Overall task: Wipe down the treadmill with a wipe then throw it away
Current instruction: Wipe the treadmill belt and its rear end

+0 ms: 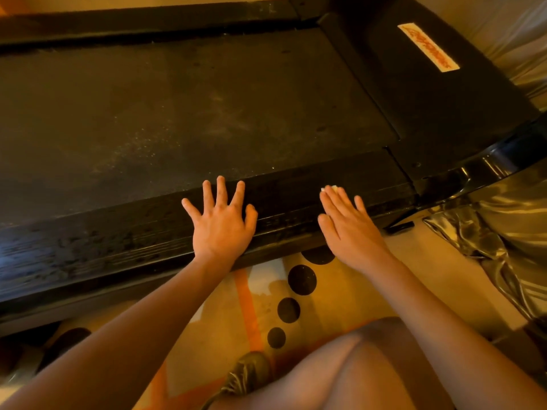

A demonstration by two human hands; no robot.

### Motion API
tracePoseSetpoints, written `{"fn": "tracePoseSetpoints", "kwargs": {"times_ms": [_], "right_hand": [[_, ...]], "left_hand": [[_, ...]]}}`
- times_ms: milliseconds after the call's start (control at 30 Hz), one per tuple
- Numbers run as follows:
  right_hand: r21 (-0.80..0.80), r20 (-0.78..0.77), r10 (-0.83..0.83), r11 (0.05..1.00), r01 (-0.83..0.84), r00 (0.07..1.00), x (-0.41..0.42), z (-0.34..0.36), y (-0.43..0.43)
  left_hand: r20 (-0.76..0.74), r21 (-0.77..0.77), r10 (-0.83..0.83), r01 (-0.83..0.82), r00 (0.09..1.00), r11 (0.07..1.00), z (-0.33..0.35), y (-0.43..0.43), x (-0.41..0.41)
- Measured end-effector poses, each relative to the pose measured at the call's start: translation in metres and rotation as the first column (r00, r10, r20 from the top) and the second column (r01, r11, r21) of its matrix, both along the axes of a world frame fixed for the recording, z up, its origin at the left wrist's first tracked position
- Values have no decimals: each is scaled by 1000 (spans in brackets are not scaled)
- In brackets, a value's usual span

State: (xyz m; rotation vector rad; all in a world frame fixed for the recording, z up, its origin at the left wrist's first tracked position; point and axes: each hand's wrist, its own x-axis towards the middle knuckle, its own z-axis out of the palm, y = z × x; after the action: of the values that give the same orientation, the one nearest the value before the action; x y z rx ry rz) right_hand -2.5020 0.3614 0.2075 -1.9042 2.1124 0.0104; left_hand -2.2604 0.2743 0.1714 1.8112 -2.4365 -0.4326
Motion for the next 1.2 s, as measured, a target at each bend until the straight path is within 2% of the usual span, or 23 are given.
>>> {"fn": "tracePoseSetpoints", "kwargs": {"times_ms": [100, 333, 567, 733, 833, 1067, 1200], "right_hand": [[17, -25, -5, 1000, 5, 1000, -8, -3, 13], [35, -45, 13, 999, -12, 999, -2, -7, -77], [119, -36, 109, 987, -104, 993, -11, 8, 4], [128, -89, 79, 990, -68, 993, -16, 9, -38], [120, -52, 60, 991, -54, 997, -12, 10, -68], [59, -39, 78, 995, -76, 996, -4, 6, 5], [43, -13, 46, 998, -46, 999, -13, 3, -15]], "left_hand": [[1, -4, -4, 4, 1000, 1000, -2, -1, 1], [-31, 15, 6, -5, 999, 1000, -7, -3, 3], [-53, -13, -7, 7, 999, 1000, -10, 0, 3], [-87, -42, 42, -46, 995, 998, -9, 0, 5], [-83, -40, 57, -61, 995, 997, -5, -1, 4], [-50, 33, 108, -106, 993, 994, 8, -2, -10], [-76, 13, 212, -212, 974, 977, 5, 2, -27]]}}
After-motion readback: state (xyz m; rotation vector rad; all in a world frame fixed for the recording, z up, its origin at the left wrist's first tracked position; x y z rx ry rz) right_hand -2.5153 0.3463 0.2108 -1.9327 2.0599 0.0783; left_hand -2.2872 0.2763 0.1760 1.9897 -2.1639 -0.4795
